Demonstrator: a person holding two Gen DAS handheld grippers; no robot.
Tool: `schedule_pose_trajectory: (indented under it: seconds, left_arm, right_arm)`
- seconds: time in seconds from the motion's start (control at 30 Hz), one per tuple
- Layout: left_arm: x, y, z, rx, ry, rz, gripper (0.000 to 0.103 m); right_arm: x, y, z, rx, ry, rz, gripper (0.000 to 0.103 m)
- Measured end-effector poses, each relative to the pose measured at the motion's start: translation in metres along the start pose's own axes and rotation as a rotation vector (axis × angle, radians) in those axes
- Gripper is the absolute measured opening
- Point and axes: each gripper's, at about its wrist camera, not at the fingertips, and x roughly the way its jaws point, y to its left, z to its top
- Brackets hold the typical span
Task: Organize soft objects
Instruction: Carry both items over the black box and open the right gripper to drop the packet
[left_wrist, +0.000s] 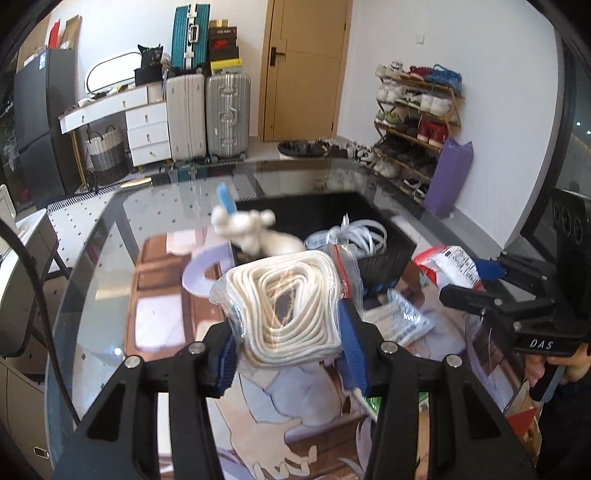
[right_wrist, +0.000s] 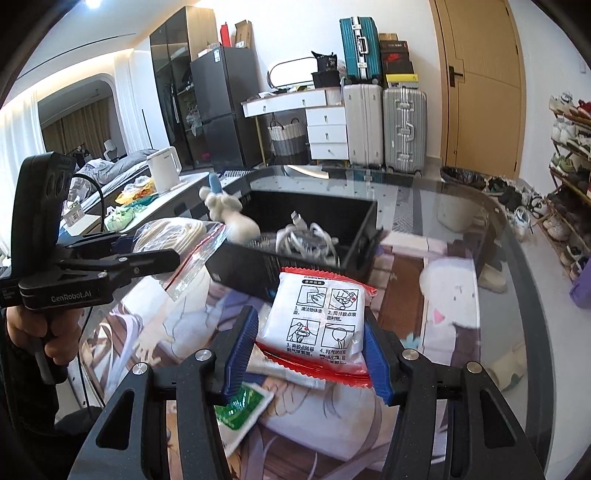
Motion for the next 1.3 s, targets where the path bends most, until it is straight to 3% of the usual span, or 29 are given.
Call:
schedule_pose_trajectory:
  seconds: [0.37,0.73,1.3]
  left_arm:
    - [0.012,0.003,0.03,-0.009,-0.044,0.001,0.048]
    - [0.017,0.012,0.038,-0.009,-0.065,0.033,0.048]
    - [0.056,0.024,0.046,-0.017,-0.026,0.029,0.048]
  right_arm:
    - [0.001,0.008,0.035,-0.027,-0.054,-0.002,0.055]
    - [0.012,0.006,0.059,-0.019,-0.069,-0.013,0.055]
    - [0.045,-0.006,0.082,-0.009,-0.048,-0.011,0.055]
